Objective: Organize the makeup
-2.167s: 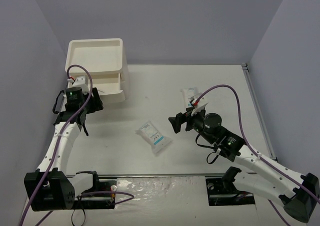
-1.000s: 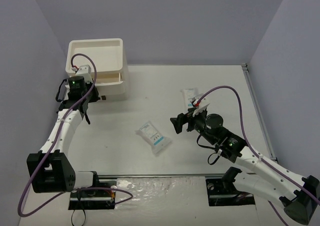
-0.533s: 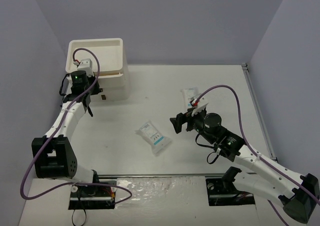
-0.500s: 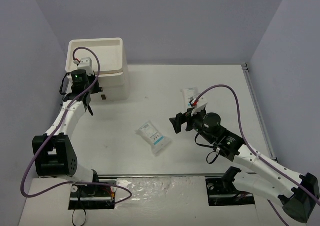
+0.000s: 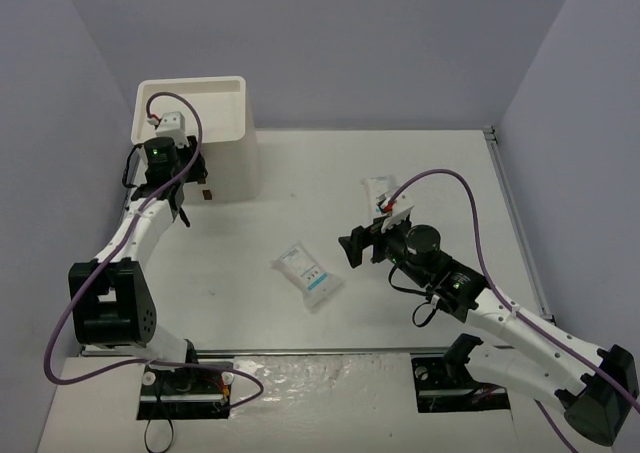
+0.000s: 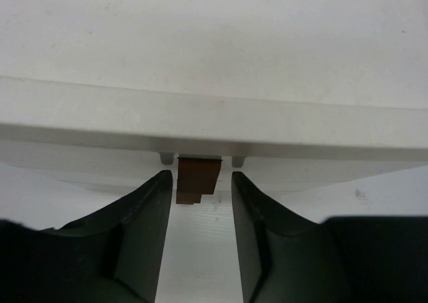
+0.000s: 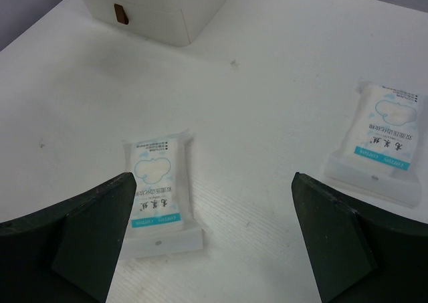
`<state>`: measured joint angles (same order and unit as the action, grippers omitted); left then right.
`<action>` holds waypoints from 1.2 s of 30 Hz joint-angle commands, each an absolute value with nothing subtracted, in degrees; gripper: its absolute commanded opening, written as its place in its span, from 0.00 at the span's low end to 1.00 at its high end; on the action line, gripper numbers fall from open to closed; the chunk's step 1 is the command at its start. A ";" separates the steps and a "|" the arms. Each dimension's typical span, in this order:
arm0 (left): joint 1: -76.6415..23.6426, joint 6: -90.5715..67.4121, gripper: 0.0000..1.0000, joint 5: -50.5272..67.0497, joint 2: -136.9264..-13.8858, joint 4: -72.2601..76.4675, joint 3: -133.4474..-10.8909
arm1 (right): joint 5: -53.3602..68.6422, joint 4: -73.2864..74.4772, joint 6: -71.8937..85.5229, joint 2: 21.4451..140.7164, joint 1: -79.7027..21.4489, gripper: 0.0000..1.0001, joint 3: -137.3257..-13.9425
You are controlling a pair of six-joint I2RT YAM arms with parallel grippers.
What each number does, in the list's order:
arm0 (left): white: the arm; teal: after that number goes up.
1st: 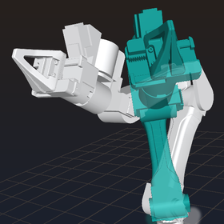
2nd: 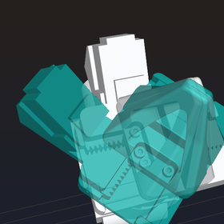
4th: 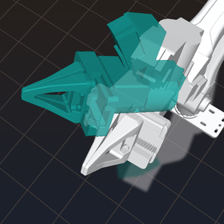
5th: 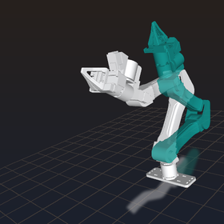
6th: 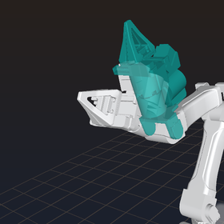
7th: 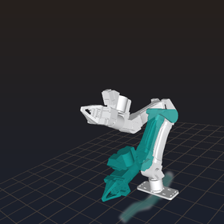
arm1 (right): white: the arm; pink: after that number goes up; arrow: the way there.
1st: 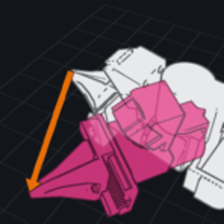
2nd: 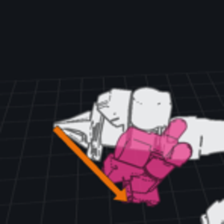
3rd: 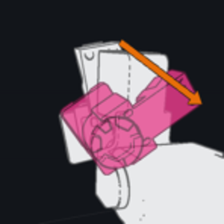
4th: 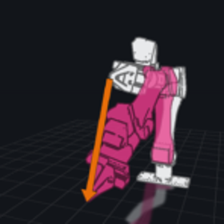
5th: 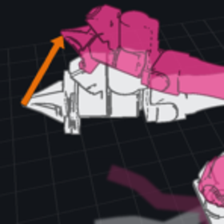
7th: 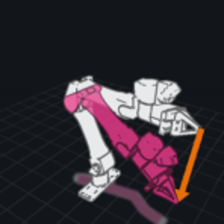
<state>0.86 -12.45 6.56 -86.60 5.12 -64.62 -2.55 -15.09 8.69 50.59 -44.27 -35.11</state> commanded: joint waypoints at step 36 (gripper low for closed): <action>-42.01 -57.26 0.97 -0.99 -74.59 -16.05 -49.20 | -6.30 -14.87 9.40 42.14 -43.59 1.00 -32.90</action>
